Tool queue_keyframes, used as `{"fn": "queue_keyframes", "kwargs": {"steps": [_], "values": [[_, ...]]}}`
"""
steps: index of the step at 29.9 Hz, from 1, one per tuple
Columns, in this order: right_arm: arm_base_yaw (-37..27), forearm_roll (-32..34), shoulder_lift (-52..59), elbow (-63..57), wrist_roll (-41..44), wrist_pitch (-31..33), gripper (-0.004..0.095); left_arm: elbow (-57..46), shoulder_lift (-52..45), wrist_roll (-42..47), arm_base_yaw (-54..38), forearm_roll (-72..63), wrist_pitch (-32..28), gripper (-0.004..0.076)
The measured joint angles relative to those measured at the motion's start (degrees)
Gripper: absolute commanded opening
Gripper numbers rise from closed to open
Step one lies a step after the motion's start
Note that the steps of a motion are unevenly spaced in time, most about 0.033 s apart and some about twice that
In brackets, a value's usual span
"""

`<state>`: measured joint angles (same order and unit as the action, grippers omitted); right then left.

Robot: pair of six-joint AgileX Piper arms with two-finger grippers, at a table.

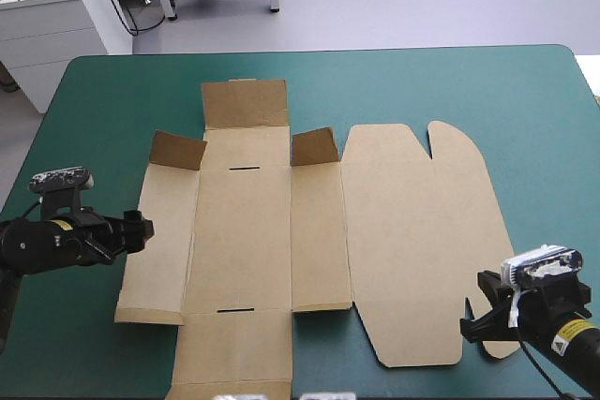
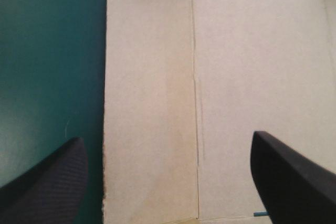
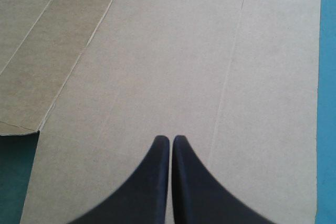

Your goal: Fold the box

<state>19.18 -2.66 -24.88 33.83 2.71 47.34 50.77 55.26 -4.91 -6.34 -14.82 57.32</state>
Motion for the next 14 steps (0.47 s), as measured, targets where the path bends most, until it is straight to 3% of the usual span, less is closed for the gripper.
{"fn": "queue_keyframes", "kwargs": {"steps": [5,9,14], "values": [[0.0,-0.06,3.47,0.0,0.0,0.55,0.0,0.07,6.94,-7.07,-11.72,-8.68,2.02,0.0599],[0.0,-0.1,4.1,0.0,0.0,1.29,0.0,0.09,13.73,-15.46,-20.96,-17.48,7.07,0.0599],[0.0,-0.1,4.1,0.0,-0.5,2.42,0.0,0.21,22.71,-20.27,-23.72,-18.06,9.09,0.0599]]}}
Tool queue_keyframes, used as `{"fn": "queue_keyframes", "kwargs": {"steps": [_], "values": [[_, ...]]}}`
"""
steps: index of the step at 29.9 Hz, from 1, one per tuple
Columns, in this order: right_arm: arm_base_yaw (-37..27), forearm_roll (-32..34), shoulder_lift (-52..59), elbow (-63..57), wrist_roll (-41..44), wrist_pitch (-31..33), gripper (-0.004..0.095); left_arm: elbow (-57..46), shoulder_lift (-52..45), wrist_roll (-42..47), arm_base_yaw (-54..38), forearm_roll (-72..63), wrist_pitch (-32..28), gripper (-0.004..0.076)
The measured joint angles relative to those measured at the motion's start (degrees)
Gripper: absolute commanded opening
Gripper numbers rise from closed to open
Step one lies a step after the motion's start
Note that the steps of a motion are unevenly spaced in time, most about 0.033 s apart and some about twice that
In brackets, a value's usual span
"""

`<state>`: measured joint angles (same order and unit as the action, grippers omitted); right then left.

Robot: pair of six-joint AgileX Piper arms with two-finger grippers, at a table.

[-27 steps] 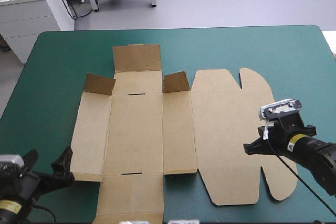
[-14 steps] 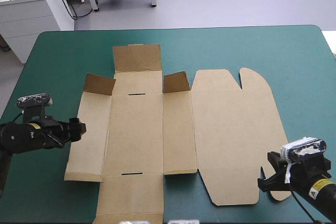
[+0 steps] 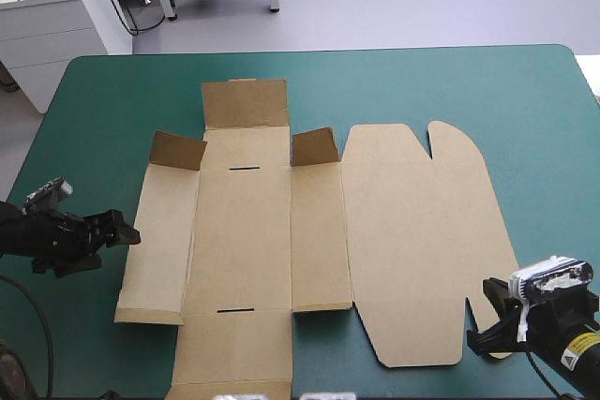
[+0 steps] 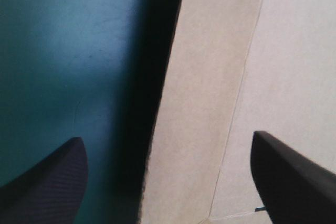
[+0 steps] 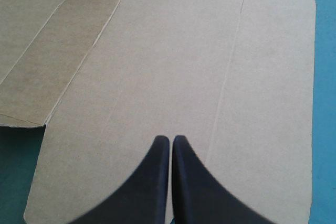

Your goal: Fold the box

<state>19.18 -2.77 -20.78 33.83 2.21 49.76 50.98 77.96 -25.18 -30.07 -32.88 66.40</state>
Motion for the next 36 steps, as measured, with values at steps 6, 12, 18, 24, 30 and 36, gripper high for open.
{"fn": "queue_keyframes", "kwargs": {"steps": [6,12,18,24,30,36], "values": [[0.0,-0.3,0.37,0.0,-1.09,0.14,0.0,0.06,5.78,-3.5,-0.06,-0.67,1.18,0.0599],[0.0,-1.66,4.0,0.0,-3.04,0.27,0.0,0.13,9.55,-8.91,1.75,-5.49,1.66,0.0599],[0.0,-1.69,7.77,0.0,-3.4,0.32,0.0,0.13,11.96,-10.79,7.55,-4.9,1.83,0.0599],[0.0,-1.69,8.38,0.0,-3.43,0.57,0.0,-0.88,11.77,-8.24,9.84,-4.45,1.76,0.0519],[0.0,-1.73,8.38,0.0,-3.43,0.74,0.0,-6.57,9.3,-8.89,10.32,-7.02,1.64,0.0232],[0.0,-1.76,8.38,0.0,-3.9,0.74,0.0,-7.31,5.94,-9.88,10.38,-8.24,1.62,-0.0009]]}}
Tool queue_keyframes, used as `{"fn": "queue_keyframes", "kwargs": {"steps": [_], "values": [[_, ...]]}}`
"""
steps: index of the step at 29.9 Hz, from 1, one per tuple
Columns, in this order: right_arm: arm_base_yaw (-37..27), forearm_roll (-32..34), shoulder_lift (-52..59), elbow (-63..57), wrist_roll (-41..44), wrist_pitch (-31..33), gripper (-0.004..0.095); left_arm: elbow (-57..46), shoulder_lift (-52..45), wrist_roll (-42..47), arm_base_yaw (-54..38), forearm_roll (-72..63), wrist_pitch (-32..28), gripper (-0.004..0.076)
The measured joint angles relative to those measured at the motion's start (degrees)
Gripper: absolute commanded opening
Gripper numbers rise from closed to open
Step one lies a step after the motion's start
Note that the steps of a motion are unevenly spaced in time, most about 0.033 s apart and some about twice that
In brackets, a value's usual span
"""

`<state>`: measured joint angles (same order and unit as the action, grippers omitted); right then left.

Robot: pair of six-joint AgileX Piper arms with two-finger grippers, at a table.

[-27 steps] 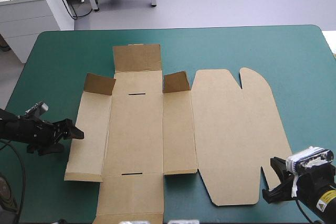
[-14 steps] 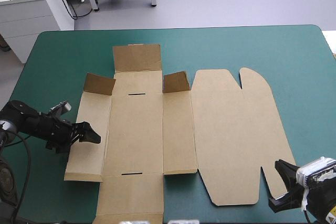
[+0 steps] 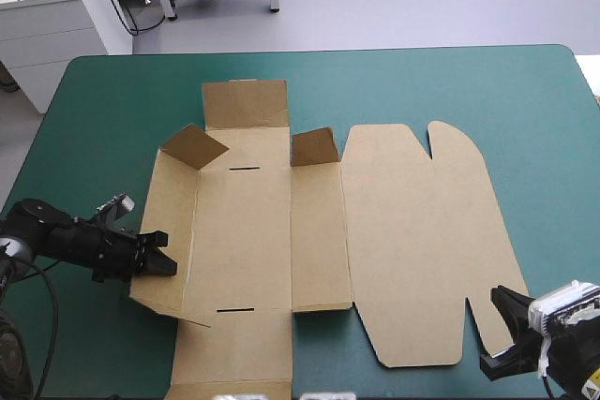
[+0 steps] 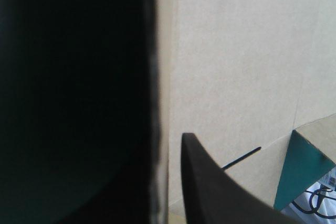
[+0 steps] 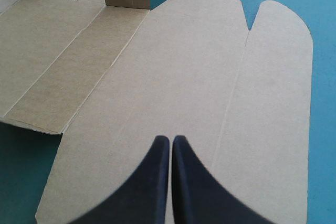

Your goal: Fold the box

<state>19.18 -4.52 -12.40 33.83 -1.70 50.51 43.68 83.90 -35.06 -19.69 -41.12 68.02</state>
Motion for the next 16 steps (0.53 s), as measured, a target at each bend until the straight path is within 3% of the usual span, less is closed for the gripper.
{"fn": "queue_keyframes", "kwargs": {"steps": [11,16], "values": [[0.0,-0.55,0.0,0.0,-0.2,1.82,0.0,0.54,-2.02,1.12,0.0,-0.19,0.32,-0.0008],[0.0,-1.25,0.0,0.0,-0.2,5.33,0.0,5.99,-2.02,3.66,0.49,3.94,1.03,-0.0008]]}}
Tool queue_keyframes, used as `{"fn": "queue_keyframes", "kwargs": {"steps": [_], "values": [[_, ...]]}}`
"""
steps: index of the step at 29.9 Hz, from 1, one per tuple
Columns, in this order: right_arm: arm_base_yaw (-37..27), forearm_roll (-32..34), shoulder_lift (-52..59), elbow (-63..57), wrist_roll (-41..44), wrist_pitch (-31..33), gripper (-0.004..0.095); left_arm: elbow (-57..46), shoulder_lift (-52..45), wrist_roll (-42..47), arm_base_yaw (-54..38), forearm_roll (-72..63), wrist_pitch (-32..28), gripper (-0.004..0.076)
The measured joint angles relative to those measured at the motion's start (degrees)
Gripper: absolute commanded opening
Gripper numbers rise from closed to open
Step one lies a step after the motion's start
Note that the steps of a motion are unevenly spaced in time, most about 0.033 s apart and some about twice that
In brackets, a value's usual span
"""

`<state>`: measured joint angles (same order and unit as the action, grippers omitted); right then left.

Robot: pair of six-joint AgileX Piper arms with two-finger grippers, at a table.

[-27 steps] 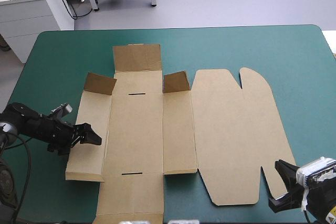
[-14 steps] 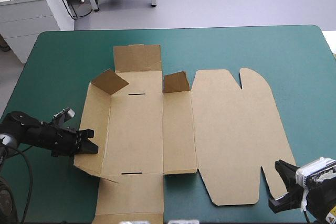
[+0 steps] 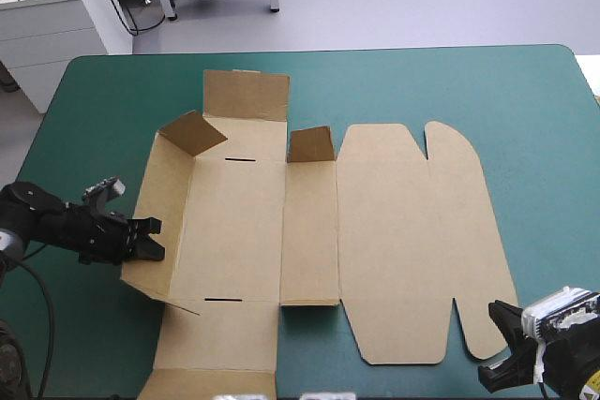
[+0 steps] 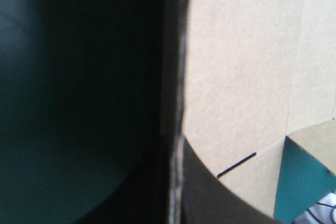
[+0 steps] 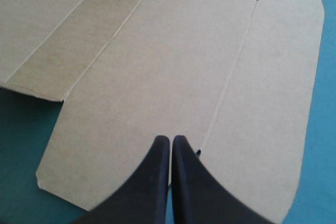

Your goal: Fold the box

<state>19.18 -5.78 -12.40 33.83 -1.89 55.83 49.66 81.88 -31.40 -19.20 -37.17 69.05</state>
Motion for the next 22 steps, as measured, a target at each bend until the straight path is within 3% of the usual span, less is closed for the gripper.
{"fn": "queue_keyframes", "kwargs": {"steps": [13,22], "values": [[0.0,-0.59,0.0,0.0,-0.42,0.24,0.0,27.94,6.78,7.39,19.83,32.01,1.33,-0.0008],[0.0,-1.96,0.0,0.0,-0.42,0.24,0.0,37.67,16.26,7.34,32.85,52.3,1.06,-0.0008]]}}
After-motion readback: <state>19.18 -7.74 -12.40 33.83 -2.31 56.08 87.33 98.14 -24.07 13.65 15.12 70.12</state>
